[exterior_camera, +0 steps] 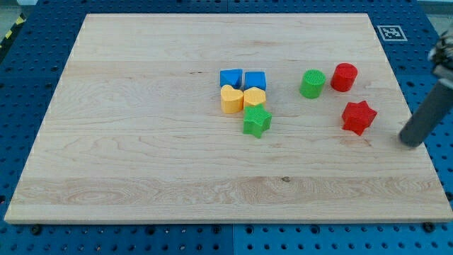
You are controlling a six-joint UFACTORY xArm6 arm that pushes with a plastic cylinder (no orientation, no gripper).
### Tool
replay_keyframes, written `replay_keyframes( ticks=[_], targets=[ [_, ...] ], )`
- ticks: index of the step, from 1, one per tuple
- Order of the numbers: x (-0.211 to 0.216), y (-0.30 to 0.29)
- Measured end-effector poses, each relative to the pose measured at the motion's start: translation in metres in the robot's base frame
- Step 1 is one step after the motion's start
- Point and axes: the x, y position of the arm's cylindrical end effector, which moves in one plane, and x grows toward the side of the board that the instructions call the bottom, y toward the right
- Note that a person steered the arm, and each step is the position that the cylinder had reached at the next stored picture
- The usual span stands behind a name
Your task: Slide red star below yellow heart
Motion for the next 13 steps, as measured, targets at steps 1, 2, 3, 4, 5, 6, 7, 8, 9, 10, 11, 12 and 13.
replay_keyframes(
  ticks=[1, 2, 3, 4, 5, 6, 7, 8, 9, 10, 11, 12, 13],
  targets=[
    [-0.043, 0.038],
    [-0.049, -0.007],
    [-0.040, -0.045],
    [-0.007, -0.071],
    [0.010, -0.093],
    [0.001, -0.089],
    [-0.052, -0.060],
    [-0.047, -0.096],
    [-0.020, -0.099],
    [0.011, -0.102],
    [0.043, -0.122],
    [0.056, -0.126],
    [0.050, -0.101]
  ],
)
